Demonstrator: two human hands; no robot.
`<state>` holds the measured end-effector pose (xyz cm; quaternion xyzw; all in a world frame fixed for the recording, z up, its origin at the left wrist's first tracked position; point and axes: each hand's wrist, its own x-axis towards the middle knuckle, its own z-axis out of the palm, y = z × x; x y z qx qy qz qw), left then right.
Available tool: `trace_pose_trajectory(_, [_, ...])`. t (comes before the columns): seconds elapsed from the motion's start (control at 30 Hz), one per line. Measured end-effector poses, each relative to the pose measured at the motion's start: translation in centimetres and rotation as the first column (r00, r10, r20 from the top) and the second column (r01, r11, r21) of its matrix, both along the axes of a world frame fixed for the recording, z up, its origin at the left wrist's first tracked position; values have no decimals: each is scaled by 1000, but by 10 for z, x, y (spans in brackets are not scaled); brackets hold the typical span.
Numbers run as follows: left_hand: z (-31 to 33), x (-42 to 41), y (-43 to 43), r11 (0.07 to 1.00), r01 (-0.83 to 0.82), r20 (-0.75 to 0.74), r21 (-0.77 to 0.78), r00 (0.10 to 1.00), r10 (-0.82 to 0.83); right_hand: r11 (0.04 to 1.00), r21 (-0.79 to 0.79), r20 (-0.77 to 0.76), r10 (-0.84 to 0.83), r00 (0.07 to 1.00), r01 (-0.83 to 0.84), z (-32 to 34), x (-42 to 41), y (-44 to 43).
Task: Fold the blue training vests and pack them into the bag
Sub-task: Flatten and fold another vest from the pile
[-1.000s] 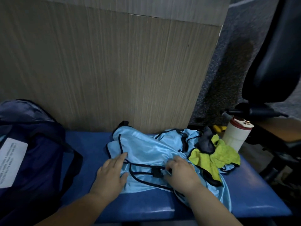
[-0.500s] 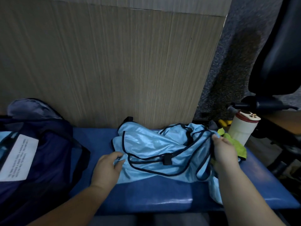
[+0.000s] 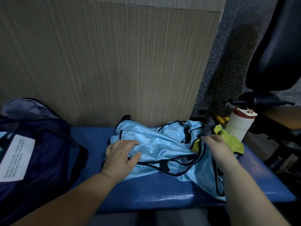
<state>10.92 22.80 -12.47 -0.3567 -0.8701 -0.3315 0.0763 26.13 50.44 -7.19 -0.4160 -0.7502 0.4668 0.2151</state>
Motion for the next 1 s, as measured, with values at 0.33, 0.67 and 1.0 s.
trace_pose_trajectory(0.33, [-4, -11, 43, 914, -16, -43, -405, 999, -2, 996, 87, 11, 22, 1000, -23, -1, 10, 16])
trace_pose_trajectory(0.67, [49, -41, 39, 989, -141, 311, -36, 939, 145, 998, 12, -203, -59, 977, 62, 8, 17, 15])
trace_pose_trajectory(1.0, [115, -77, 10, 702, -508, 737, 499, 675, -36, 993, -90, -414, -107, 904, 77, 18, 28, 18])
